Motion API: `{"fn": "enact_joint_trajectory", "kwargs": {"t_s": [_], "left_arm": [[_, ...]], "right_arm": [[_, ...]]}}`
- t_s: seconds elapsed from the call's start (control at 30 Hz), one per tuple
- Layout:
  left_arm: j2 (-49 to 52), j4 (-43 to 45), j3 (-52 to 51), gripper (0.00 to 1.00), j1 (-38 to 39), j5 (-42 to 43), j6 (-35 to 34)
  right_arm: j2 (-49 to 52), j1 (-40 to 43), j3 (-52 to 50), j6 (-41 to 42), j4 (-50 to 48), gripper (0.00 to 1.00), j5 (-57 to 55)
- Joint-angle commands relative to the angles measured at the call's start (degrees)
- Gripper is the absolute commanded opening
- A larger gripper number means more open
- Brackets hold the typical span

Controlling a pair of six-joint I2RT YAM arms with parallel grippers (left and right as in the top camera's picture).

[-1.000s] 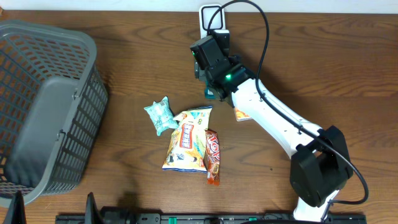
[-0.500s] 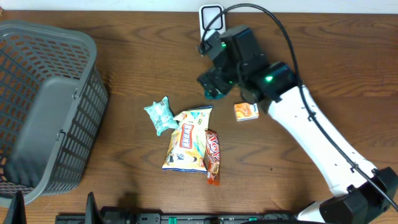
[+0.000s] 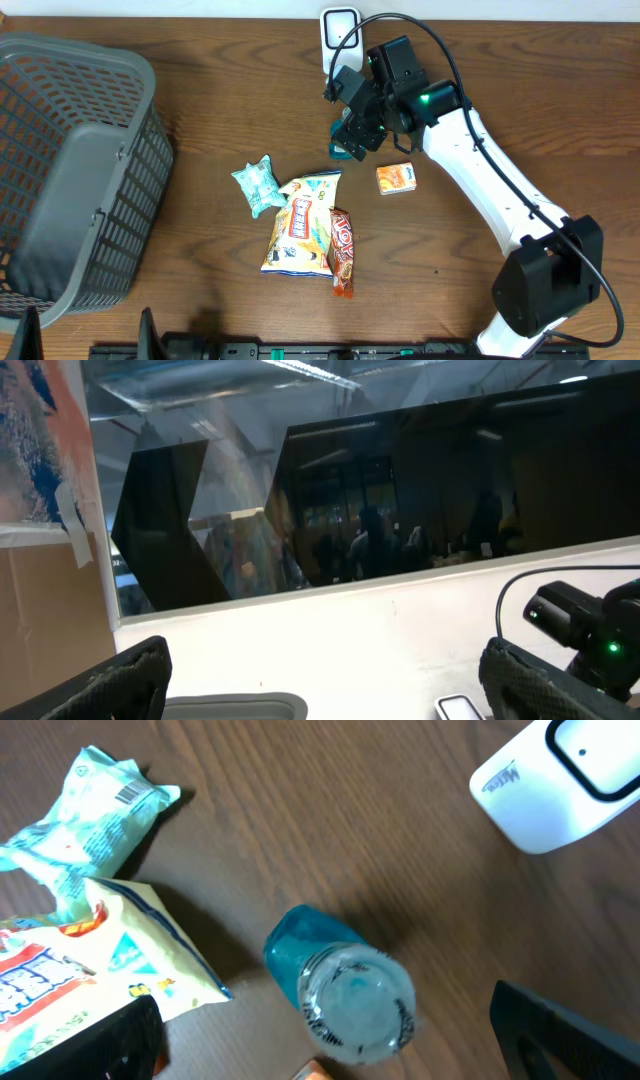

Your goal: Scan the item barcode

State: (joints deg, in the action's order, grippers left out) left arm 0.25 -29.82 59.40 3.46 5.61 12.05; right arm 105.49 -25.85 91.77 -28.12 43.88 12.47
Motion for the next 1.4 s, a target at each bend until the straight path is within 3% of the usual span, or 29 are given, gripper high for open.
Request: {"fn": "enact_joint_trajectory", "kwargs": {"t_s": [0.0, 0.53, 0.7, 0.87, 0.9, 0.97, 1.17, 1.2, 1.37], "left_arm": [[-0.09, 0.11, -1.07, 0.98, -0.17, -0.31, 0.33], [-0.09, -0.20, -1.36, 0.98, -0.17, -0.31, 0.31], [-0.09, -0.11, -3.02, 0.98, -0.17, -0.31, 0.33], [-0.09, 0.59, -4.90, 0.98, -0.17, -0.31, 0.35], [-0.09, 0.59, -4.92, 0.98, -0.17, -0.31, 0.35], [-0.09, 0.81, -4.92, 0.98, -0.20, -0.31, 0.35], [-0.09, 1.16, -4.92, 0.98, -0.20, -0.31, 0.35], [-0.09, 1.25, -4.92, 0.98, -0.20, -0.31, 0.35], [-0.09, 1.92, -4.92, 0.98, -0.17, -0.31, 0.35]], "right_arm": [[1.29, 0.11, 0.02, -2.43, -1.01, 0.99, -0.31], [8.04, 0.79, 0.02, -2.62, -4.94, 0.99, 0.13], [9.03, 0.85, 0.02, -2.62, -5.62, 0.91, 0.13], [10.58, 0.90, 0.02, -2.62, -6.45, 0.77, 1.77], [10.84, 0.92, 0.02, -2.62, -6.47, 0.69, 2.21], [11.63, 0.90, 0.02, -2.60, -6.45, 0.45, 2.29], [11.96, 0.90, 0.04, -0.57, -6.40, 0.05, 2.27], [11.96, 0.90, 0.04, 0.15, -6.36, 0.01, 2.27], [11.06, 0.90, 0.07, 5.66, -4.74, 0.01, 2.27]]}}
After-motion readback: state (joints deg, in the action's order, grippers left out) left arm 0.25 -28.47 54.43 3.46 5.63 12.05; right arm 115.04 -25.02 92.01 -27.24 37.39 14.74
